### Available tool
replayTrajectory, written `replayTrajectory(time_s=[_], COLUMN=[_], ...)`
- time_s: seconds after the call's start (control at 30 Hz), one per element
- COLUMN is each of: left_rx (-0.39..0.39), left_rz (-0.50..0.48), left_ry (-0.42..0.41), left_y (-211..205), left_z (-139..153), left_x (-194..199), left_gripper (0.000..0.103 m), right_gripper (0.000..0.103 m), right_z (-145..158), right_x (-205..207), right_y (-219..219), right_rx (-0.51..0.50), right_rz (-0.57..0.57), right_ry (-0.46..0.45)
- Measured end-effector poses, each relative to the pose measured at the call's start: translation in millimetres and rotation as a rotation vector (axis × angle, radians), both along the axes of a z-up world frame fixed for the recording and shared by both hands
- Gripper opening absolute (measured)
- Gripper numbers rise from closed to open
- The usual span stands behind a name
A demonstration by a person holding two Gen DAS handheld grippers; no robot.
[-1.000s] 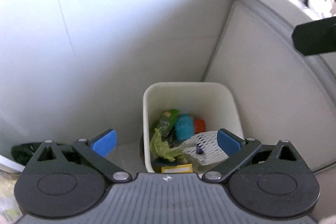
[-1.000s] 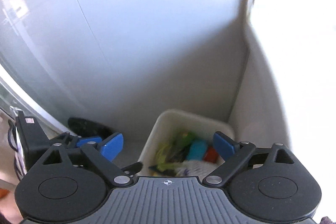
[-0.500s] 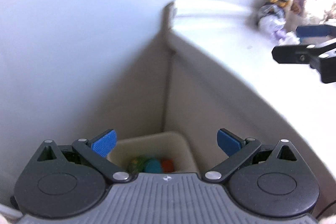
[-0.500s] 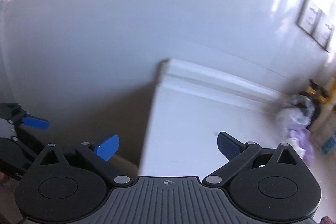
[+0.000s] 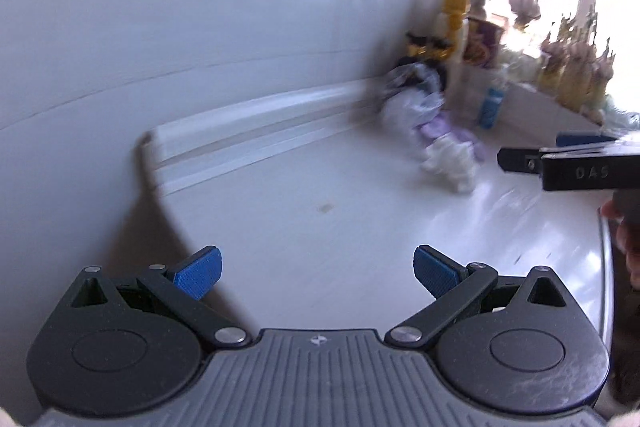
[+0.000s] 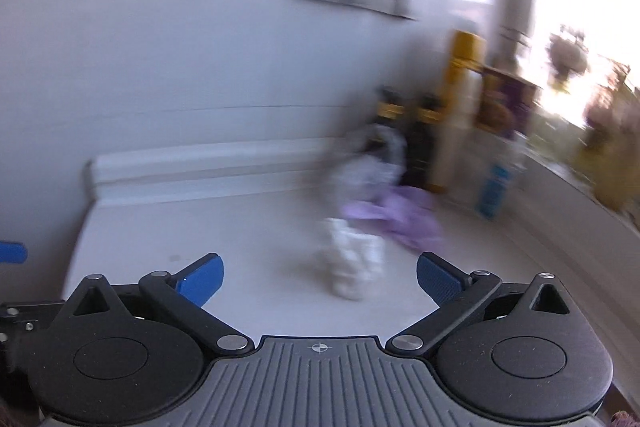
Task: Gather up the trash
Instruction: 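Move both open tools from the wastebasket back to the counter, then grasp the white tissue with left tool while right tool grasps clear plastic container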
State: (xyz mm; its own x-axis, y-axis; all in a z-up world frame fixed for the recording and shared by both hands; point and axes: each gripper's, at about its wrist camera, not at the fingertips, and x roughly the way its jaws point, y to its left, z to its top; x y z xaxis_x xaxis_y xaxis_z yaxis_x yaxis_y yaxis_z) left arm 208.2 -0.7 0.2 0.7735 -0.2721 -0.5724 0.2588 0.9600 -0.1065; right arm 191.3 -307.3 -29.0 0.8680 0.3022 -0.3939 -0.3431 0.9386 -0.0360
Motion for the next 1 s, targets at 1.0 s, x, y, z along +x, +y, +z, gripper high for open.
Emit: replayTrajectory(time_s=[1.0], left_rx=[-0.292], left_rz=[-0.055], left_ry=[-0.006], left_y=[-118], left_z=[-30], left_x=[90], left_gripper=[0.088], right_gripper=[0.103], right_z=[-58], right_x=[52], right_y=[-88], right_rx=[0.076], right_rz=[-0.133], right_ry=[0.03])
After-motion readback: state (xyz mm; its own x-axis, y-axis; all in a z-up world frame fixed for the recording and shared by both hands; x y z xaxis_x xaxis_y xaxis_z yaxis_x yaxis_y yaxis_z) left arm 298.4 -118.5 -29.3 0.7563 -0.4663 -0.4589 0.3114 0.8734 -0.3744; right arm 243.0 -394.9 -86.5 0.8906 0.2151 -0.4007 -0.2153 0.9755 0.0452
